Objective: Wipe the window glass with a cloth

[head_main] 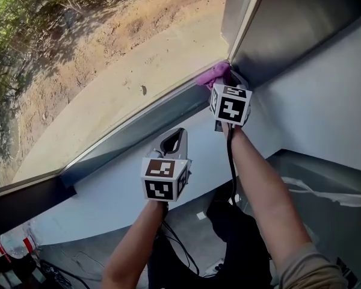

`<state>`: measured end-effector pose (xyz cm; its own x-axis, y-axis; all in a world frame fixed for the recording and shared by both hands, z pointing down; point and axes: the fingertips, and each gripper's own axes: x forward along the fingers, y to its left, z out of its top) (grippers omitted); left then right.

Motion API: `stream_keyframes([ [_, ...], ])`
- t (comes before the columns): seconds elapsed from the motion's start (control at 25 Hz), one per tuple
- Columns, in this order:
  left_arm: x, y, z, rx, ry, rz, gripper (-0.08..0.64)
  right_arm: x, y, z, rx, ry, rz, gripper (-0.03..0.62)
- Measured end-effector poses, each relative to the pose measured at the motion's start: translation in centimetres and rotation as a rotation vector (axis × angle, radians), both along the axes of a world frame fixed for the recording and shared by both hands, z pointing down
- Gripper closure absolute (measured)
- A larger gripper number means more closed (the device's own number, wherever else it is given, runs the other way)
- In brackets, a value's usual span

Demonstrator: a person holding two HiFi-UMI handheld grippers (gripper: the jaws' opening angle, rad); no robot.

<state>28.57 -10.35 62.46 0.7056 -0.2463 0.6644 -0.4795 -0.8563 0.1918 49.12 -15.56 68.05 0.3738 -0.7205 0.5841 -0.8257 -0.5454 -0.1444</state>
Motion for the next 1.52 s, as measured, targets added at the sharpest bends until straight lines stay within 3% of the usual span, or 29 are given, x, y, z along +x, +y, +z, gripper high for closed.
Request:
stream_keyframes([
  [0.36,-1.7,0.8,-4.2,0.008,0.081,0.062,0.56,-4.4,3.2,-5.5,0.07,0.034,-0.039,0.509],
  [0.8,-6.7,5.2,-17.4,0.023,0.249,0.128,0.56,-14.3,11.4,-23.3,0.205,0.22,-0.141,0.509],
  [0.96,-9.9,6.7,-23.8,0.051,0.325,0.172,0.56,-19.8,14.1,-31.0,0.261,0.28,-0.171,0.509],
  [1.16,-14.8,8.1,-30.8,0.118,0.4,0.258,0.56,-26.8,17.2,-38.2,0.333,0.316,-0.143,0.509],
  [1.36,-21.9,10.0,-36.6,0.09,0.458,0.32,0.56,-35.0,19.7,-46.0,0.424,0.34,-0.142,0.509],
  [1.52,-26.9,11.5,-41.4,0.118,0.503,0.372,0.56,-41.3,21.3,-51.9,0.468,0.372,-0.173,0.509],
])
